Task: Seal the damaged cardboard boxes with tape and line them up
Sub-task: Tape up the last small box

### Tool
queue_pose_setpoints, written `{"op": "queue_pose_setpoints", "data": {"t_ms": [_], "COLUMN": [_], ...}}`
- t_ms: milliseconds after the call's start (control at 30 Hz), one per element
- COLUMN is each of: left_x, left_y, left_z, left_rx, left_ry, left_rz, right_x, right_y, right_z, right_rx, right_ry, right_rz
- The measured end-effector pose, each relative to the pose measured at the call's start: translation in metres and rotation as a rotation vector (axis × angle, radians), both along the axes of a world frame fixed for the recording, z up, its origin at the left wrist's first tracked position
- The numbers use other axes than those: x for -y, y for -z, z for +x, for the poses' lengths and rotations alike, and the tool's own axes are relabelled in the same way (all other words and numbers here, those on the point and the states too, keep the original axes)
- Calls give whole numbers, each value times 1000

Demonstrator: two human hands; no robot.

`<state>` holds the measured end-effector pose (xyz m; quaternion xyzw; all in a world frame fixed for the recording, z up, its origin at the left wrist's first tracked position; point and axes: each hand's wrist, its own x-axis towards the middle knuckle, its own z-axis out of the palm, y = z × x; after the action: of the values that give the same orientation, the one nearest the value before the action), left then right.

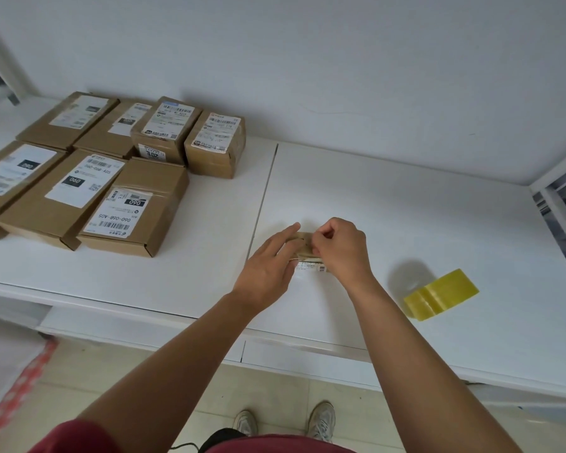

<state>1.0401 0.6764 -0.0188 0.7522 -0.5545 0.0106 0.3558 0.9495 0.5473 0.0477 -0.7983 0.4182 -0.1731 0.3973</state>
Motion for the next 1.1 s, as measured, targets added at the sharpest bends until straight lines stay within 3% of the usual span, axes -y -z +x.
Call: {"op": "queue_pose_setpoints", "data": {"t_ms": [400,533,567,633,733,800,933,1100], "left_x": [0,0,0,0,0,0,-1,-1], "left_y": [-1,-3,-3,-4,-6,-5,-5,-8], "left_z": [1,1,1,2,2,1,0,0], "left_rx": [96,135,151,179,205,222,247,244], "left_ry": [15,33,38,38,20,20,19,23], "left_rz": [-20,-40,-42,-37,-32,-46,-16,19], "right_x": [9,16,16,15,7,4,7,7], "right_y": [-6,-4,-4,-2,6,16,36,42], "right_z": [1,-7,-9,-14,-23,-31,-49,-48], "right_rx": [-273,-368,-364,-295,-119,-213,-429,-340], "right_ry": [-67,-54,-46,-84,-341,-494,-521,-510], "right_rz": [-232,-188,-228,-503,-738,-709,-683,-661]}}
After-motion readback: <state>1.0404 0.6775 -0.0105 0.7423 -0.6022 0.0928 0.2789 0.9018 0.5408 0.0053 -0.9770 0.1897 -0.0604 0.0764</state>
